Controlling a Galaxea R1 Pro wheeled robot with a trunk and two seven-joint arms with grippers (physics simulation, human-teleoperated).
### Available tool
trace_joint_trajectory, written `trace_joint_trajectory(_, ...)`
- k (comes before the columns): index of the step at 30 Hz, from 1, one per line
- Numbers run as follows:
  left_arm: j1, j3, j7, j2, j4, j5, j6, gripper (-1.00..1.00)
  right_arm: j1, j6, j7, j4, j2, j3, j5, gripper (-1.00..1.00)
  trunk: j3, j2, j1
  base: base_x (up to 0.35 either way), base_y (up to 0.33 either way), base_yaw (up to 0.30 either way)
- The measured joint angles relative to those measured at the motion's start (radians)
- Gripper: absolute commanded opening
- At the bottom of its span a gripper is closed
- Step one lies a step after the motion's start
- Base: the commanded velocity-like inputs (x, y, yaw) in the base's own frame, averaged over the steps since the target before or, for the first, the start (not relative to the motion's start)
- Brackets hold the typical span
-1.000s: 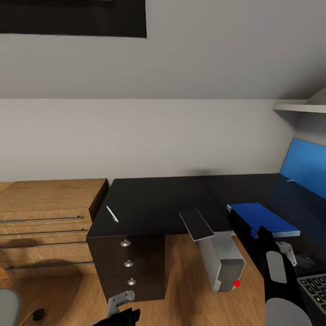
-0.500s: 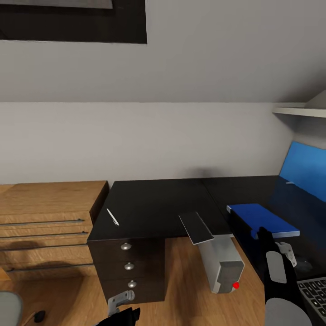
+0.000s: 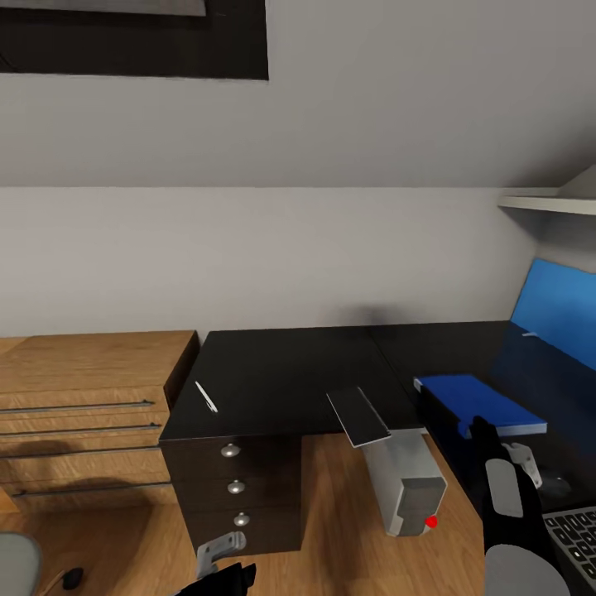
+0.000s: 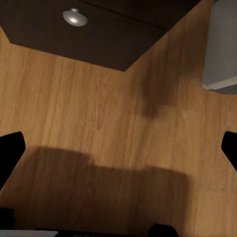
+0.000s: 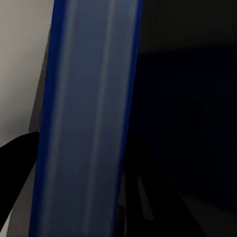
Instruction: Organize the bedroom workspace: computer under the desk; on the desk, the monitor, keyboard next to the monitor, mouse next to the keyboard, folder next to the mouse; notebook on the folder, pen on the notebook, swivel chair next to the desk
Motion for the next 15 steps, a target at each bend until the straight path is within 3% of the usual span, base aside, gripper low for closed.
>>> trace_joint_trajectory(15,0.000,0.000,0.000,0.000,0.002,0.000,0.000,1.00,0.000,-0.001,-0.030,0.000,0.000,0.004,-0.002,-1.00,0.000,0.000,0.000,0.000,0.000,0.000)
